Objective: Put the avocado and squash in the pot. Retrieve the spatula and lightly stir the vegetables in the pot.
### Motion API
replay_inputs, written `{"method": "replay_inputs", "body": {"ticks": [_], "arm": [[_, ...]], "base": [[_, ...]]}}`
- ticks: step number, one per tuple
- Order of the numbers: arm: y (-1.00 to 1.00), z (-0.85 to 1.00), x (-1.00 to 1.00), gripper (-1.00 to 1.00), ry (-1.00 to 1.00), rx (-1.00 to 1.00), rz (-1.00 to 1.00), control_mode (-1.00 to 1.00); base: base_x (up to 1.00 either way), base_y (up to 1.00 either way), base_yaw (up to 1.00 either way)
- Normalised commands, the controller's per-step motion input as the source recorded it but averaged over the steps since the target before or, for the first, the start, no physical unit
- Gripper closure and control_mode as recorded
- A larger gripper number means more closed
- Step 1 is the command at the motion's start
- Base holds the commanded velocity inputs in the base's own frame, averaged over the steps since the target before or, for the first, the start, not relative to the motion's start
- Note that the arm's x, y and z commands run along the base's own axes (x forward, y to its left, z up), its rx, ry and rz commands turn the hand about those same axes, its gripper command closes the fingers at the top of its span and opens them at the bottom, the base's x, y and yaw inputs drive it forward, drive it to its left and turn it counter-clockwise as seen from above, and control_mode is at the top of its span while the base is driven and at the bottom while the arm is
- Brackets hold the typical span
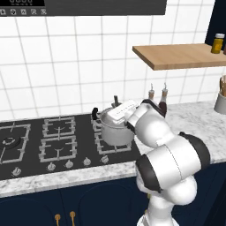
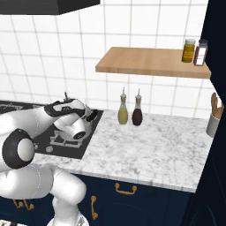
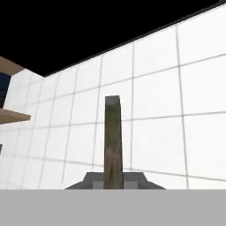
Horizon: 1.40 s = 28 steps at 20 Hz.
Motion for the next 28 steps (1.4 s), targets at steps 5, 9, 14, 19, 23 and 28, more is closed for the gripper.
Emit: {"method": "replay_inputs", "body": {"ticks": [5, 9, 14, 19, 23, 28], "arm": [[0.0, 0.0, -0.27, 1.0, 0.14, -0.02, 0.14, -1.0], [0.0, 0.0, -0.28, 1.0, 0.05, -0.02, 0.14, -1.0], [0.0, 0.08, 0.29, 1.0, 0.03, 0.0, 0.08, -1.0], [-0.05, 0.01, 0.15, 1.0, 0.0, 0.0, 0.14, -1.0], [-0.13, -0.05, -0.37, 1.0, 0.0, 0.0, 0.21, -1.0], [-0.04, 0.08, -0.26, 1.0, -0.05, 0.0, 0.2, -1.0]], "base": [[0.0, 0.0, 0.0], [0.0, 0.0, 0.0], [0.0, 0.0, 0.0], [0.0, 0.0, 0.0], [0.0, 0.0, 0.0], [0.0, 0.0, 0.0]]}}
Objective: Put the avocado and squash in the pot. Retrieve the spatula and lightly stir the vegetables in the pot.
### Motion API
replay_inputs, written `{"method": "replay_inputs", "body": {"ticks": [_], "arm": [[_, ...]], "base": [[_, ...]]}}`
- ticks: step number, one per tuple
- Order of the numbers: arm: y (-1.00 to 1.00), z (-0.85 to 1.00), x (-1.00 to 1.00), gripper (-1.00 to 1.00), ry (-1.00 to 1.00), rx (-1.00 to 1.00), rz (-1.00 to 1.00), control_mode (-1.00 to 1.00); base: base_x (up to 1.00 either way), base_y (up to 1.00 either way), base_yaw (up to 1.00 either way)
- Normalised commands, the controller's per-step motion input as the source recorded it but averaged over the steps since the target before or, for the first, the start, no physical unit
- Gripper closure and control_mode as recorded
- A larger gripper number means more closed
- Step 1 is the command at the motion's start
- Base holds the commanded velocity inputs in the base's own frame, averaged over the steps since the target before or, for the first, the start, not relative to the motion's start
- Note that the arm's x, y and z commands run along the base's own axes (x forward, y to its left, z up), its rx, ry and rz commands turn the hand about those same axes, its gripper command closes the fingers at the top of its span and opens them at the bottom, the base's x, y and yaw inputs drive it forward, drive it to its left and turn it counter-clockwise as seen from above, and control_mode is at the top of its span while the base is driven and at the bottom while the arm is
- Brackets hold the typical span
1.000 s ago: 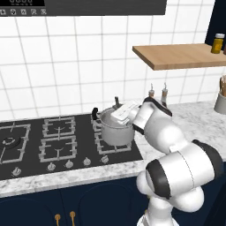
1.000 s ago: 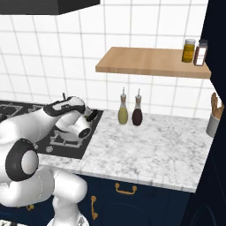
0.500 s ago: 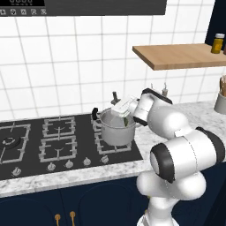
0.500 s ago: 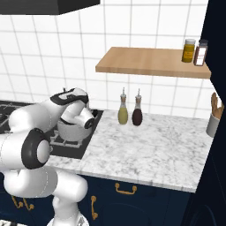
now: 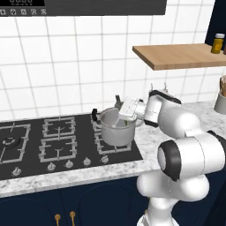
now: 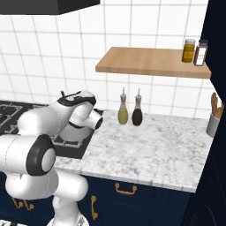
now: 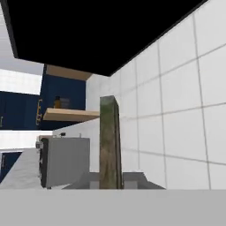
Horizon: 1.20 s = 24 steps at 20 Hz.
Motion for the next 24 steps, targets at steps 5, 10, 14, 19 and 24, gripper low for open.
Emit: {"method": "replay_inputs", "body": {"ticks": [5, 10, 14, 19, 24], "arm": [[-0.05, 0.19, 0.05, 1.0, -0.18, 0.0, 0.24, -1.0], [0.0, -0.27, 0.17, 1.0, -0.08, 0.01, 0.32, -1.0], [0.01, -0.5, 0.09, 1.0, -0.05, 0.02, 0.31, -1.0], [-0.02, 0.02, 0.01, 1.0, -0.12, -0.03, 0.12, -1.0], [0.0, 0.21, -0.35, 1.0, -0.14, -0.11, 0.02, -1.0]], "base": [[0.0, 0.0, 0.0], [0.0, 0.0, 0.0], [0.0, 0.0, 0.0], [0.0, 0.0, 0.0], [0.0, 0.0, 0.0]]}}
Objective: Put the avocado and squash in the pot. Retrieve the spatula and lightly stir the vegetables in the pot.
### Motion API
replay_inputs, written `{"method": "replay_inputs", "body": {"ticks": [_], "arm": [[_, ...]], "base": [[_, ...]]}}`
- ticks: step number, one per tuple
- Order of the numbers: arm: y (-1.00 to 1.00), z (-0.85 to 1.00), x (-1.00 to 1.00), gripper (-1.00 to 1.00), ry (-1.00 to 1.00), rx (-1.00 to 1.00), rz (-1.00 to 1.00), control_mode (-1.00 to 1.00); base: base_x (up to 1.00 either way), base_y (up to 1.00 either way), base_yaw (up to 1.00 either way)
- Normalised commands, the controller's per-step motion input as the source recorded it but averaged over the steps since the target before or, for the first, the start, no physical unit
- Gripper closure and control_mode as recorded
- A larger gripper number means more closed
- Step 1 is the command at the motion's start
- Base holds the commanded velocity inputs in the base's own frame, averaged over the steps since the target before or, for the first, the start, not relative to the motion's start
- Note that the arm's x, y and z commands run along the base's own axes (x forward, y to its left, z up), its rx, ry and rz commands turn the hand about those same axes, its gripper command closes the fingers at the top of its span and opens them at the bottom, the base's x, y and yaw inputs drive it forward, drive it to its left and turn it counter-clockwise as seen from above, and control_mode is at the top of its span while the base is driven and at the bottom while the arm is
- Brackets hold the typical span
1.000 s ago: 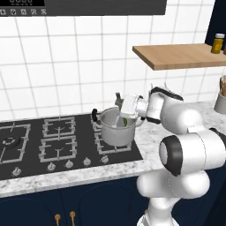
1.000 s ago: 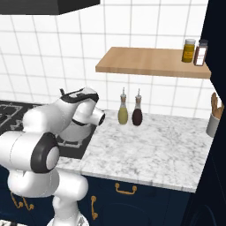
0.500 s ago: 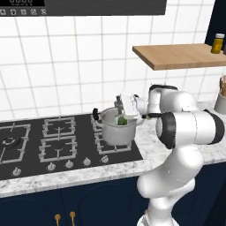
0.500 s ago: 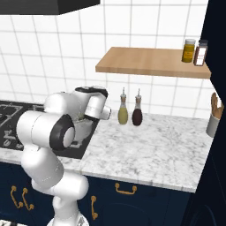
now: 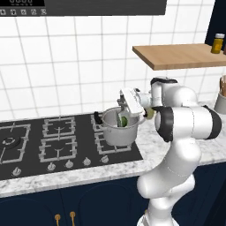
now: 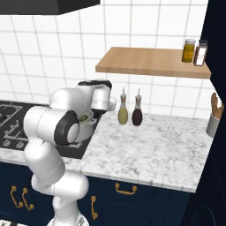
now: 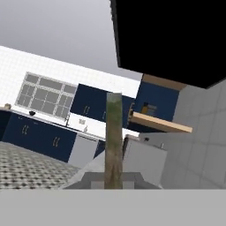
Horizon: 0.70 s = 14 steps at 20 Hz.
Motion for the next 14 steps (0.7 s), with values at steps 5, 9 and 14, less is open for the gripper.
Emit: {"method": "replay_inputs", "body": {"ticks": [5, 9, 14], "arm": [[0.0, 0.4, -0.6, 1.0, -0.02, -0.05, -0.02, -1.0], [0.14, 0.36, -0.37, 1.0, 0.05, 0.0, -0.13, -1.0], [0.23, -0.28, 0.06, 1.0, 0.02, 0.01, -0.05, -1.0]], "base": [[0.0, 0.0, 0.0], [0.0, 0.0, 0.0], [0.0, 0.0, 0.0]]}}
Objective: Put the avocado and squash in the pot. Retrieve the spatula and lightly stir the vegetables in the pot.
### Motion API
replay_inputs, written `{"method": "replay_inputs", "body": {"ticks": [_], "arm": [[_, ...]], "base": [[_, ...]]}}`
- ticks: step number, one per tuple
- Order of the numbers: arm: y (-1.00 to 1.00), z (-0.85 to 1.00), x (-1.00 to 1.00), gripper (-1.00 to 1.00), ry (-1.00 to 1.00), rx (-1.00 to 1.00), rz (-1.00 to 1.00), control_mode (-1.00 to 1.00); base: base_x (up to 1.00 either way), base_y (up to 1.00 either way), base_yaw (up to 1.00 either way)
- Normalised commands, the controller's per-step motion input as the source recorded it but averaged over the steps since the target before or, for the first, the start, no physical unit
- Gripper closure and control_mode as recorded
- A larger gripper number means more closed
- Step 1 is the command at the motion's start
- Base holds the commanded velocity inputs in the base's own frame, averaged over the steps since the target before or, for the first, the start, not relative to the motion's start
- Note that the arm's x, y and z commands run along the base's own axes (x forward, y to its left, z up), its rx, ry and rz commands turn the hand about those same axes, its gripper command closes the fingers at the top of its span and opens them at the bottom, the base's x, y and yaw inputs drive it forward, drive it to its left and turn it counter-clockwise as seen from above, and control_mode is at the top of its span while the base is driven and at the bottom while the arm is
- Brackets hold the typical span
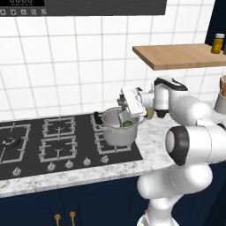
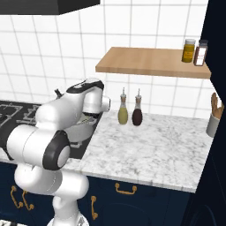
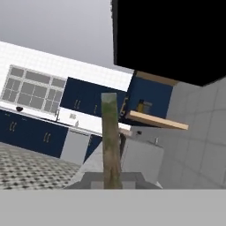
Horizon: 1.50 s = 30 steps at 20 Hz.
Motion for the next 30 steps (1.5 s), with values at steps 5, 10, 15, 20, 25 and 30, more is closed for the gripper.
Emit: {"method": "replay_inputs", "body": {"ticks": [5, 10, 15, 20, 25, 30], "arm": [[0.02, -0.89, 0.28, 1.0, 0.05, 0.0, 0.0, -1.0], [-0.1, -0.26, 0.28, 1.0, 0.02, -0.01, 0.0, -1.0], [-0.23, 0.26, 0.06, 1.0, 0.0, -0.02, -0.01, -1.0], [-0.05, 0.3, -0.1, 1.0, 0.0, 0.0, 0.0, -1.0], [0.16, 0.2, -0.22, 1.0, 0.08, 0.12, 0.0, -1.0], [-0.09, 0.66, -0.23, 1.0, -0.02, -0.05, -0.01, -1.0]], "base": [[0.0, 0.0, 0.0], [0.0, 0.0, 0.0], [0.0, 0.0, 0.0], [0.0, 0.0, 0.0], [0.0, 0.0, 0.0], [0.0, 0.0, 0.0]]}}
